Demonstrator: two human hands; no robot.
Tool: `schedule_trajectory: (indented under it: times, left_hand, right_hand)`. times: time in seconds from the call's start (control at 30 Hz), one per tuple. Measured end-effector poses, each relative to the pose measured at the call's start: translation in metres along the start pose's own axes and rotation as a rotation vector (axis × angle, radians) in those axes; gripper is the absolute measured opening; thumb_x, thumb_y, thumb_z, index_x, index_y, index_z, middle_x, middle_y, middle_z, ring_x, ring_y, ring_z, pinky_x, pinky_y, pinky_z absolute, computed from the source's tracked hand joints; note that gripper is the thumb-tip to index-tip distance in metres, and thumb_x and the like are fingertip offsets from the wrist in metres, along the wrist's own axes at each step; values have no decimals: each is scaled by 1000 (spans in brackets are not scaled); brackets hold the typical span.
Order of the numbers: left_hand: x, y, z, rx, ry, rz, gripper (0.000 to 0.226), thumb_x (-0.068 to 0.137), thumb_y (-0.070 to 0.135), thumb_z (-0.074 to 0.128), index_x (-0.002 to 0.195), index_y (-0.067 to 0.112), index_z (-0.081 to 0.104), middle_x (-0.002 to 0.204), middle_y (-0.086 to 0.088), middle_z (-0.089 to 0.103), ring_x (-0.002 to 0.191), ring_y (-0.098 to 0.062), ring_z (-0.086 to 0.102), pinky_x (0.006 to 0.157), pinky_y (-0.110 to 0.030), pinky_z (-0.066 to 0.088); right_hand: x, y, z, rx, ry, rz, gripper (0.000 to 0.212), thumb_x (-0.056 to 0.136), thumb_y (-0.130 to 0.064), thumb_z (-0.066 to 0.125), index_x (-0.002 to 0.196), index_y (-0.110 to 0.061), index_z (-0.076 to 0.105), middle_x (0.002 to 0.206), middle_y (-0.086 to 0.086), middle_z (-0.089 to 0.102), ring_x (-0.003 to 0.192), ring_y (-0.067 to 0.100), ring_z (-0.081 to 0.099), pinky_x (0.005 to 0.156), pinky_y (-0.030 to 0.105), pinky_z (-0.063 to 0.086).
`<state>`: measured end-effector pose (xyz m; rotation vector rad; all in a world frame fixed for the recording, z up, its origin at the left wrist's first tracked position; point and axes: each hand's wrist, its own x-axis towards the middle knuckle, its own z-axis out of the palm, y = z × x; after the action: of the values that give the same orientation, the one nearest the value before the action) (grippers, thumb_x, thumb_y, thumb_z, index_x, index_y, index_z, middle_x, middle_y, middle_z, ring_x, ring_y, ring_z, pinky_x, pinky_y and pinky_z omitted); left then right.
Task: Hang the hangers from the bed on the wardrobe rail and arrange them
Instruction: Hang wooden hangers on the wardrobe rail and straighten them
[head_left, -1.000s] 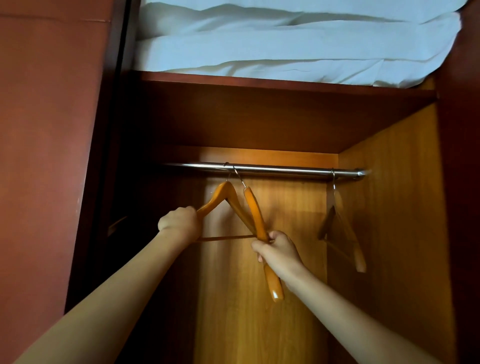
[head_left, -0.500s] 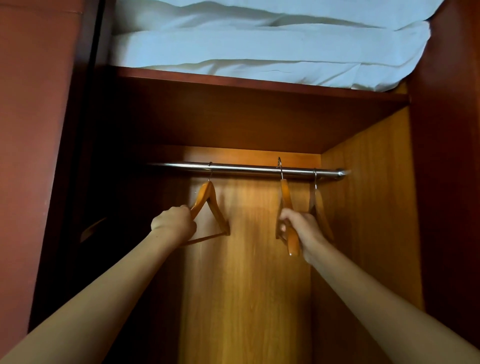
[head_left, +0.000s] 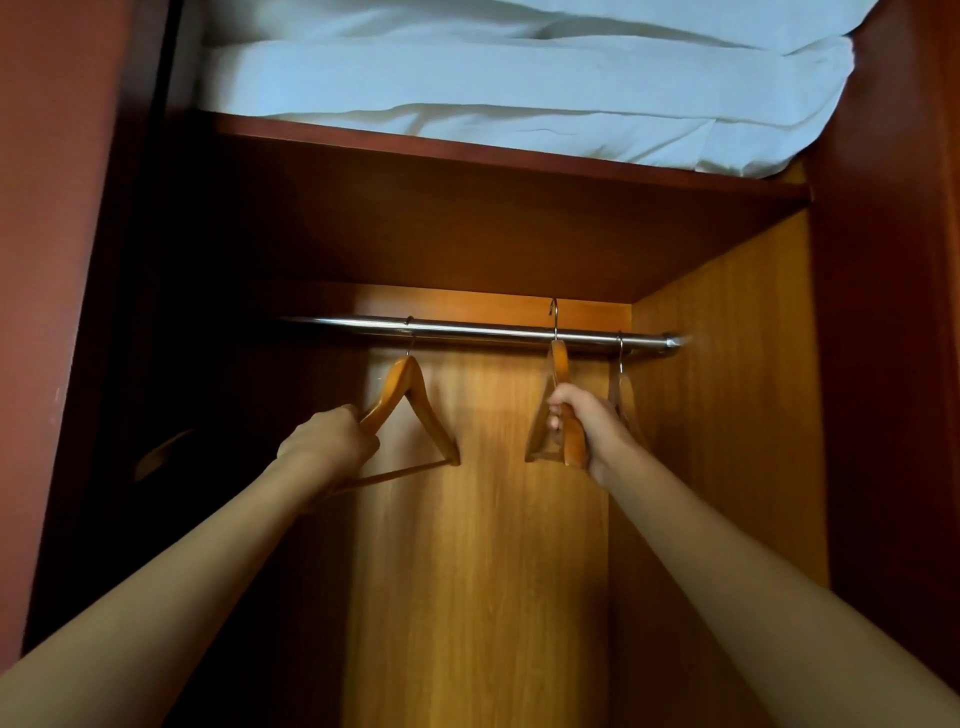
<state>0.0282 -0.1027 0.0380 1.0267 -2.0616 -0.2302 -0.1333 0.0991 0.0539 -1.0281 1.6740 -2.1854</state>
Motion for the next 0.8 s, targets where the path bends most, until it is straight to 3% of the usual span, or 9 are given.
schedule_trajectory:
  times: [0.1, 0.23, 0.4, 0.63, 0.8]
  left_hand:
    - [2, -3, 0, -27, -12, -4, 12, 90, 31, 56, 95, 20, 52, 77, -2, 60, 62, -16, 60, 48, -25, 43]
    - [4, -3, 2, -93, -26, -18, 11, 90, 29, 56, 94, 20, 51, 78, -4, 60, 63, -17, 61, 51, -26, 47]
    - [4, 0, 4, -116, -27, -28, 15, 90, 27, 57, 99, 16, 52, 78, -4, 58, 61, -16, 57, 48, -24, 41]
    - [3, 1, 5, -187, -21, -5, 15, 89, 24, 57, 99, 15, 49, 77, -4, 55, 61, -17, 55, 47, -25, 40]
    - [3, -2, 3, -233, -17, -4, 15, 87, 25, 59, 94, 16, 51, 77, -4, 56, 62, -17, 56, 50, -25, 43]
  right_hand:
    - [-2, 0, -3, 2, 5, 27, 32, 85, -22, 58, 115, -10, 57, 75, 2, 57, 67, 13, 54, 60, 27, 45]
    - [-7, 3, -4, -2, -22, 106, 26, 84, -22, 57, 109, -15, 53, 77, 1, 55, 65, 11, 52, 47, 22, 41]
    - [-9, 6, -8, -67, -83, 173, 27, 87, -22, 56, 112, -16, 48, 81, 3, 55, 69, 13, 53, 53, 27, 42]
    - [-10, -2, -10, -309, -35, 228, 38, 90, -30, 56, 121, -9, 52, 95, 9, 62, 82, 21, 59, 60, 32, 49]
    - [-11, -13, -8, -640, -21, 140, 51, 91, -32, 55, 134, -12, 37, 107, 8, 50, 89, 21, 51, 54, 29, 45]
